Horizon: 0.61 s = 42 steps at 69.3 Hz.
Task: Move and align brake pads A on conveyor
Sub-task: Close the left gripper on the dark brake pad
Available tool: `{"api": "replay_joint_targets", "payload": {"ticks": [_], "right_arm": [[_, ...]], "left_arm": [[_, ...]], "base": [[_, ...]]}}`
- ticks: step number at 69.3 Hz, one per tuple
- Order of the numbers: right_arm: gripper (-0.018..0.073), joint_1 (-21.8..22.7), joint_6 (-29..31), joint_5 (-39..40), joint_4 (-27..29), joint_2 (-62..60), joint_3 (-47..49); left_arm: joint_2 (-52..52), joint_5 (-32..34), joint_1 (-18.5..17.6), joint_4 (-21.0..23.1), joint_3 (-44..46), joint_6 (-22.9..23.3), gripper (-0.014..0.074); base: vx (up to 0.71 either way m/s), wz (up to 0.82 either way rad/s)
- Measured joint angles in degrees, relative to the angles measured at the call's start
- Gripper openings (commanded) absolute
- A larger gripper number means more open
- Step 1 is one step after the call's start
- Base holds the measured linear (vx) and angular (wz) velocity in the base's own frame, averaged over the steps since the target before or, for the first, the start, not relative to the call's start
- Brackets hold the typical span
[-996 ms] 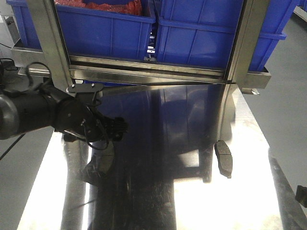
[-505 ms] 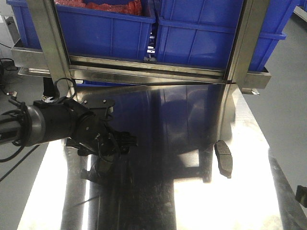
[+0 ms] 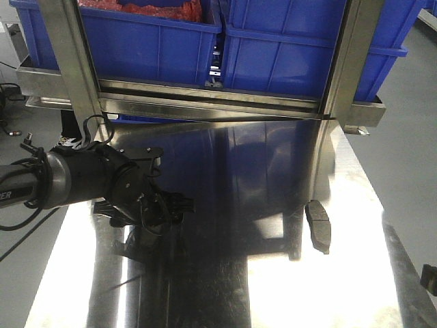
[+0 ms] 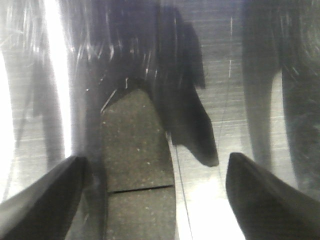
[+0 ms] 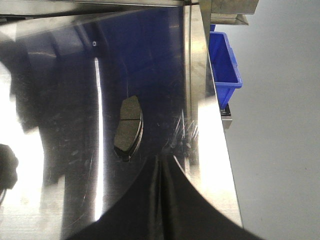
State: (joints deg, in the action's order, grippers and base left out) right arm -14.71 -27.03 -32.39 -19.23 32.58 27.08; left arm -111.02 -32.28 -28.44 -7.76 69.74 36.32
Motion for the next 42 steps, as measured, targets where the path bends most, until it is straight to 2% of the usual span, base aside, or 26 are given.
{"api": "replay_joint_targets", "payload": {"ticks": [31,42], "right_arm": [[-0.0010,0.0,0.0,0.0,0.0,0.0,0.0],[-0.0010,0.0,0.0,0.0,0.0,0.0,0.0]], "left_arm": [[0.0,-2.3,0.0,-0.7,0.2,0.0,0.0127],[0.0,-2.3,0.0,-0.7,0.2,0.0,0.0038]], "base": [[0.00,0.00],[0.00,0.00]]}}
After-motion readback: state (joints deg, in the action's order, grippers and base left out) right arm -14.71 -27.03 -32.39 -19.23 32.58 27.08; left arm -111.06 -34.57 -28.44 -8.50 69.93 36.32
